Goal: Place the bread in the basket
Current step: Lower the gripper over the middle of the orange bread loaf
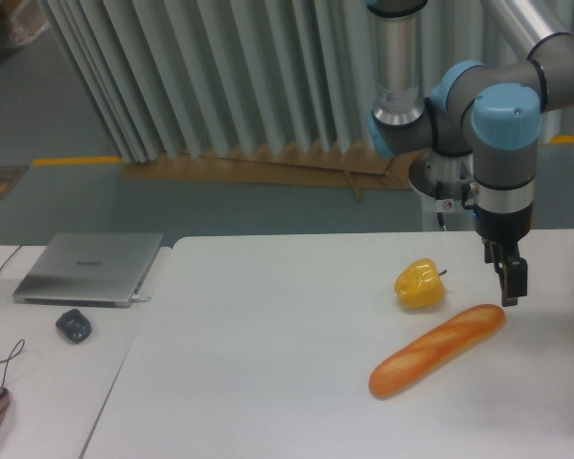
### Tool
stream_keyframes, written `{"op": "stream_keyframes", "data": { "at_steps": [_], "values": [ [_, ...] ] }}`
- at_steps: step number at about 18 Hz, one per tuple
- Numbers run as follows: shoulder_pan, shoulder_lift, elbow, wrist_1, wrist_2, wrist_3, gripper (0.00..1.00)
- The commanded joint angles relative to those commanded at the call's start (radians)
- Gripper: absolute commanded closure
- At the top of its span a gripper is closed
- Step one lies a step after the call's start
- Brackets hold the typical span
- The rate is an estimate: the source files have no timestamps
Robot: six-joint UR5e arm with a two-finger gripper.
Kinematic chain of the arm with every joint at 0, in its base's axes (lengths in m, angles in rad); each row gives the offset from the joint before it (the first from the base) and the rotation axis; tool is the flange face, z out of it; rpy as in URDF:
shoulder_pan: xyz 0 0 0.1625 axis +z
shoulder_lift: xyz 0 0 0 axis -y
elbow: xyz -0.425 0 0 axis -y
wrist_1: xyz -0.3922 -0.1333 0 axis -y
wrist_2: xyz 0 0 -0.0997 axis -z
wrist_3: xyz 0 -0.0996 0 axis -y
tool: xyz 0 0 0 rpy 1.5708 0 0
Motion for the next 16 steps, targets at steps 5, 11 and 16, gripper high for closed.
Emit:
{"op": "stream_keyframes", "data": {
  "at_steps": [5, 11, 16],
  "values": [
    [0.0, 0.0, -0.003, 0.012, -0.002, 0.0, 0.0],
    [0.005, 0.002, -0.025, 0.019, -0.08, -0.004, 0.0],
    [0.005, -0.002, -0.025, 0.018, -0.08, -0.004, 0.0]
  ]
}}
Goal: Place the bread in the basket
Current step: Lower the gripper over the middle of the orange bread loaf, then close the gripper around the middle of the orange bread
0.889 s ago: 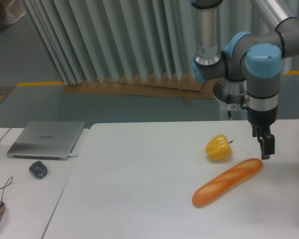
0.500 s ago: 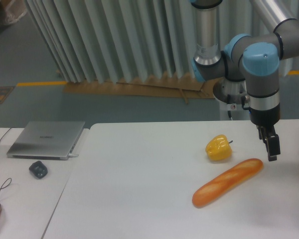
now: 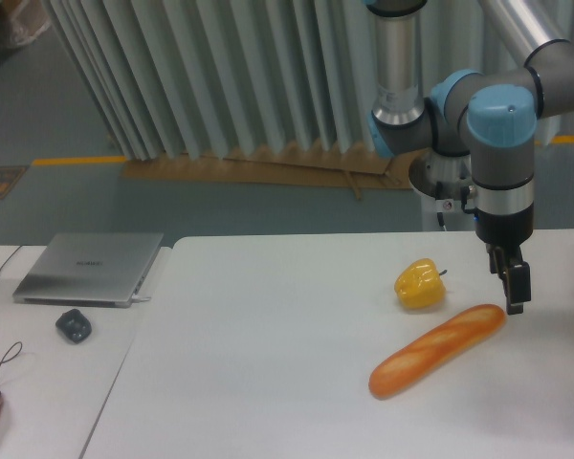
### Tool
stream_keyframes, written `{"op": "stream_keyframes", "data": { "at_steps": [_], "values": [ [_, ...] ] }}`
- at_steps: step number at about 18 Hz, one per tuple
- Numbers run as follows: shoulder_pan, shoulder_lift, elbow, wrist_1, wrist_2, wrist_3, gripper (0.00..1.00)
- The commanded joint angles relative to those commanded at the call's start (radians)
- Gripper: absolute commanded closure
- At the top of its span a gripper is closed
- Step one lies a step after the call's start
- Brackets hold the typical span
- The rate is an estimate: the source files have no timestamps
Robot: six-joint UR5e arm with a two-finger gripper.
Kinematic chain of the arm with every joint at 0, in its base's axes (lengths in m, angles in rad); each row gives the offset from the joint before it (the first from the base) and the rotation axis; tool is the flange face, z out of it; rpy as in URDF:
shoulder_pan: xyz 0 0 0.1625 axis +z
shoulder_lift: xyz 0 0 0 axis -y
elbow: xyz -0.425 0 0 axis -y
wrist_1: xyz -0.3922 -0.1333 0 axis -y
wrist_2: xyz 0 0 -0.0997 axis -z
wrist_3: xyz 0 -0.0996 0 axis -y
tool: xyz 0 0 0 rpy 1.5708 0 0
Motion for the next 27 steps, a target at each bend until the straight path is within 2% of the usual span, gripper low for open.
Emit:
{"op": "stream_keyframes", "data": {
  "at_steps": [11, 13, 15, 19, 22, 24, 27],
  "values": [
    [0.0, -0.003, -0.005, -0.006, 0.011, -0.026, 0.0],
    [-0.006, -0.002, -0.02, -0.006, 0.011, -0.124, 0.0],
    [-0.032, 0.0, -0.046, -0.003, 0.002, -0.317, 0.0],
    [-0.089, -0.009, -0.038, -0.002, -0.02, -0.616, 0.0],
    [-0.087, -0.024, -0.017, -0.006, -0.103, -0.712, 0.0],
    [-0.08, -0.028, -0.011, -0.002, -0.071, -0.712, 0.0],
    [-0.089, -0.026, -0.02, 0.006, 0.148, -0.661, 0.0]
  ]
}}
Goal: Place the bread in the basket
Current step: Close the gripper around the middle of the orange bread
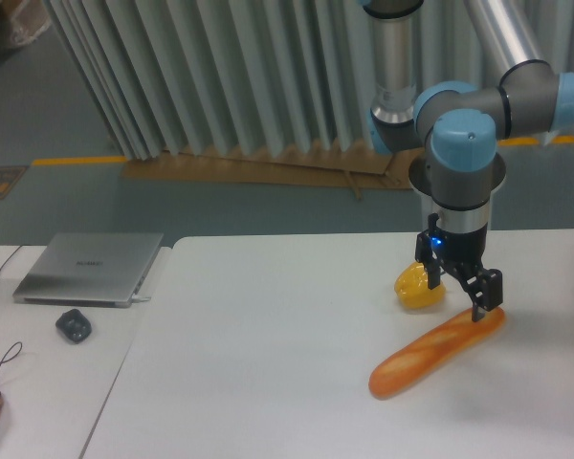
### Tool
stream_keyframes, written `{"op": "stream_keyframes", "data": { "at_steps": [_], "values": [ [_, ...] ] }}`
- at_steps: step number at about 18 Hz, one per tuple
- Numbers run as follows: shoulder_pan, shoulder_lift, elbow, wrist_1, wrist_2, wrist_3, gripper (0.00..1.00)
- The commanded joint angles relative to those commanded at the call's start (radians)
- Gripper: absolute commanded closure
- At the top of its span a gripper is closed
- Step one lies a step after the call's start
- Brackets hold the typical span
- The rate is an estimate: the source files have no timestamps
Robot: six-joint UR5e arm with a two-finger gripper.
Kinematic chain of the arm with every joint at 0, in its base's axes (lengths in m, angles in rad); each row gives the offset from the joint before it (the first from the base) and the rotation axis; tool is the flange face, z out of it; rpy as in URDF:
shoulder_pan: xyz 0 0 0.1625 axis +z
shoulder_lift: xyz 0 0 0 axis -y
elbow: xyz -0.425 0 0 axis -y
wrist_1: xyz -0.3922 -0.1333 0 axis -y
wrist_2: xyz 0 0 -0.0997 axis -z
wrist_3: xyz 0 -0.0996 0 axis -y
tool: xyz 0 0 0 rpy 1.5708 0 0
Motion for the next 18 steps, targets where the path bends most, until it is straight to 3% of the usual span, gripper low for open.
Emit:
{"op": "stream_keyframes", "data": {
  "at_steps": [1, 3, 7, 18],
  "values": [
    [-0.008, -0.003, -0.005, -0.003, 0.049, 0.003, 0.0],
    [-0.008, -0.002, -0.008, 0.0, 0.03, 0.005, 0.0],
    [0.001, 0.003, -0.009, 0.008, -0.171, -0.003, 0.0],
    [-0.029, -0.028, -0.069, 0.008, -0.183, -0.034, 0.0]
  ]
}}
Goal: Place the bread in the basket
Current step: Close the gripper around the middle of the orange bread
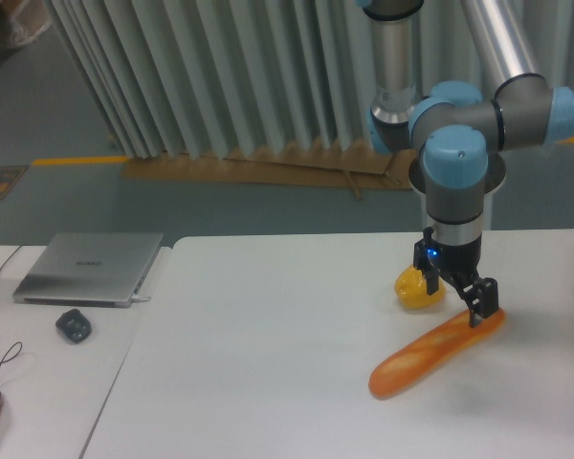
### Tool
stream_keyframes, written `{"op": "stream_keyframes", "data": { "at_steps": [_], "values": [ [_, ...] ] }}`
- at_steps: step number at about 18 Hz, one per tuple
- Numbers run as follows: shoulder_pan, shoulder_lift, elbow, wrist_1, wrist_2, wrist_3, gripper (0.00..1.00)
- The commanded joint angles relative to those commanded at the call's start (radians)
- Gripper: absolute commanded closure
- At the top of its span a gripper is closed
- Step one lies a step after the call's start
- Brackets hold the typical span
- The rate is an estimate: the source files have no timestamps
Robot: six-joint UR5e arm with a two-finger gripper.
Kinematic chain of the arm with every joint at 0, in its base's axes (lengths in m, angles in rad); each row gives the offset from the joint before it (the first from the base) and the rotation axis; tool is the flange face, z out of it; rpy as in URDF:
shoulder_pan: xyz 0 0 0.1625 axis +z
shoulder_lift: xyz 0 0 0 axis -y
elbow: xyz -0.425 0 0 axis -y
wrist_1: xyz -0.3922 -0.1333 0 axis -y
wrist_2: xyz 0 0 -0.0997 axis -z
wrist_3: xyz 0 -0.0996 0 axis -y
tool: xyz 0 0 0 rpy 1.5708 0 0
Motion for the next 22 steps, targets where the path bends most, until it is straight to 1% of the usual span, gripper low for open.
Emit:
{"op": "stream_keyframes", "data": {
  "at_steps": [3, 4, 6, 7, 10, 12, 16, 18, 20, 22],
  "values": [
    [-0.021, -0.014, -0.009, 0.021, -0.002, -0.023, 0.0],
    [-0.038, -0.018, -0.008, 0.029, -0.002, -0.035, 0.0],
    [-0.046, -0.041, 0.004, 0.044, 0.0, -0.043, 0.0],
    [-0.048, -0.044, 0.004, 0.057, 0.002, -0.038, 0.0],
    [-0.049, -0.061, 0.021, 0.116, 0.02, -0.035, 0.0],
    [-0.051, -0.075, 0.043, 0.123, 0.034, -0.032, 0.0],
    [-0.052, -0.092, 0.049, 0.138, 0.061, -0.029, 0.0],
    [-0.058, -0.092, 0.043, 0.172, 0.106, -0.031, 0.0],
    [-0.083, -0.091, 0.041, 0.173, 0.161, -0.031, 0.0],
    [-0.098, -0.087, 0.032, 0.175, 0.167, -0.031, 0.0]
  ]
}}
